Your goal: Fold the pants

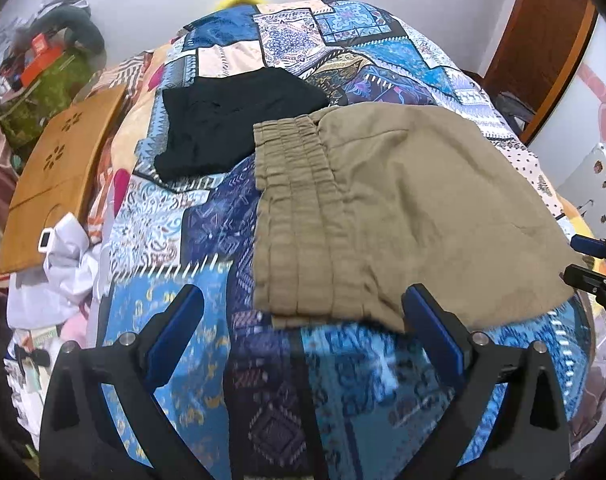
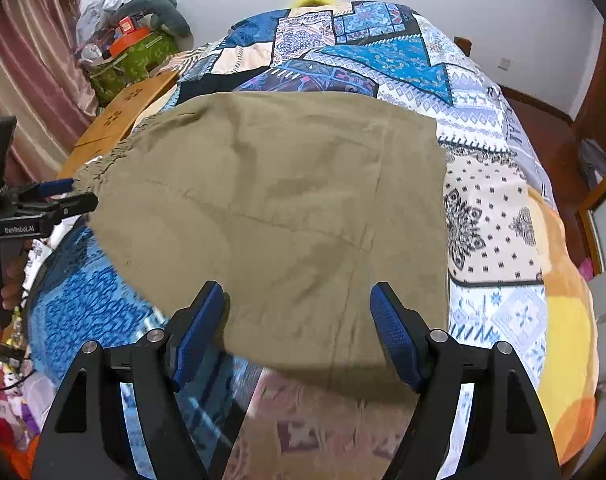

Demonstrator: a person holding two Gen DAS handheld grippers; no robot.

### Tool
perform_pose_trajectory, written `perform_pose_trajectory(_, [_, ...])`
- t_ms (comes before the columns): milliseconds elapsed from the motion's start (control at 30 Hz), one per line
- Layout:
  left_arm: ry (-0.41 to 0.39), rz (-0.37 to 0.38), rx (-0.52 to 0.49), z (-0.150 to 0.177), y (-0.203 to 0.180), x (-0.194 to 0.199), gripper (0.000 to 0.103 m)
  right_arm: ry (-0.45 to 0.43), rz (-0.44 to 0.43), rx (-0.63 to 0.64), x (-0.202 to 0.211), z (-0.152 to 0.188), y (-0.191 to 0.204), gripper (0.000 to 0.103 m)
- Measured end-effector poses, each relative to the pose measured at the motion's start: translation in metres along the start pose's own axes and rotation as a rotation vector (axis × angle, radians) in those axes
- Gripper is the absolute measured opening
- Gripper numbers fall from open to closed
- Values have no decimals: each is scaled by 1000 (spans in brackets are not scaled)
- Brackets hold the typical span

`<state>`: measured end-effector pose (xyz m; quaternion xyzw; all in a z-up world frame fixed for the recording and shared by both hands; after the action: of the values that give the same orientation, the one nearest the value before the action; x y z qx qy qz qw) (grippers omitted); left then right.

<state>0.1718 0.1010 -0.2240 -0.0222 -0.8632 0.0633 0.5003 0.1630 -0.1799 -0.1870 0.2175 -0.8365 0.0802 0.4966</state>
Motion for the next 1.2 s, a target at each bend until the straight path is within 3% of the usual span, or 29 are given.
perform_pose_trajectory(167, [-35, -40, 0, 7, 4, 20, 101, -35, 15, 16, 15, -1, 6, 73])
perform_pose_trajectory(300, [-76, 6, 79, 7, 11, 35, 101, -110, 17, 38, 28, -13, 22, 73])
perform_pose_trajectory(467, [-38, 134, 180, 13, 11, 28, 101, -178, 40, 53, 21, -25, 43, 74])
perform_pose_trajectory(600, [4, 207, 206, 19, 3, 14, 101, -131, 76, 32, -7, -29, 45, 74])
perform_pose_trajectory(733, [34, 373, 265, 21, -2, -1, 101, -80, 57, 32, -27, -17, 42, 74])
perform_pose_trajectory(1000, [21, 473, 409, -9, 9, -26, 102, -95, 9, 64, -22, -9, 42, 78])
perform_pose_trajectory(1067, [4, 483, 420, -17, 10, -28, 92, -99, 0, 61, -22, -8, 41, 78])
perform_pose_trajectory(1100, [2, 468, 423, -19, 11, -29, 78, -100, -2, 62, -22, -8, 42, 78])
perform_pose_trajectory(1133, [2, 427, 422, -21, 12, -30, 59, -102, -4, 63, -22, -8, 42, 78])
perform_pose_trajectory(1200, [-2, 300, 405, -25, 11, -31, 42, -105, -10, 61, -22, -8, 42, 79])
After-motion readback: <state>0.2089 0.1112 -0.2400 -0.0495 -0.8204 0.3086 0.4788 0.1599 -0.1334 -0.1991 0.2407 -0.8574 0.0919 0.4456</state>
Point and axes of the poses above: each gripper's, at about its wrist camera, not at the fingertips, and x roughly against the way its jaws point, y to its left, z to its underside, the point moved 2 cm from there along -x, roughly the way its jaws point, and after that the axes turned 6 degrees about z, right-handed, at the moved point
